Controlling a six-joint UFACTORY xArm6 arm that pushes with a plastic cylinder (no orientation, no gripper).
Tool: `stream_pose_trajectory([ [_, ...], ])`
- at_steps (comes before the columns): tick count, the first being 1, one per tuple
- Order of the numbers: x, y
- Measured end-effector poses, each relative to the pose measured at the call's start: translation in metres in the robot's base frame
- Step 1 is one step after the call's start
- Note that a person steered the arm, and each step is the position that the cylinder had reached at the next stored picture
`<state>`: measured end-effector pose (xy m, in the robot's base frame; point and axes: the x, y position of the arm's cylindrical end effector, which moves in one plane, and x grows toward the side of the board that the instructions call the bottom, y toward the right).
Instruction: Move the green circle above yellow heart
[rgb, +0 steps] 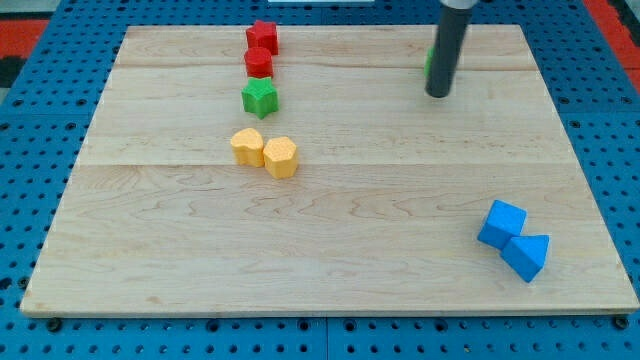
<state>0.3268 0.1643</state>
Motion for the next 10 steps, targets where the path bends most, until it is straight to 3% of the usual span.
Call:
stream_pose_trajectory([
  [2, -0.016, 0.064],
  [3, -0.060, 0.085],
  [4, -0.084, 0.036],
  [5, -0.071, -0.065],
  [6, -0.059, -0.081],
  [7, -0.084, -0.055],
  [8, -0.047, -0.064],
  [9, 0.011, -0.112],
  [10, 0.017, -0.120],
])
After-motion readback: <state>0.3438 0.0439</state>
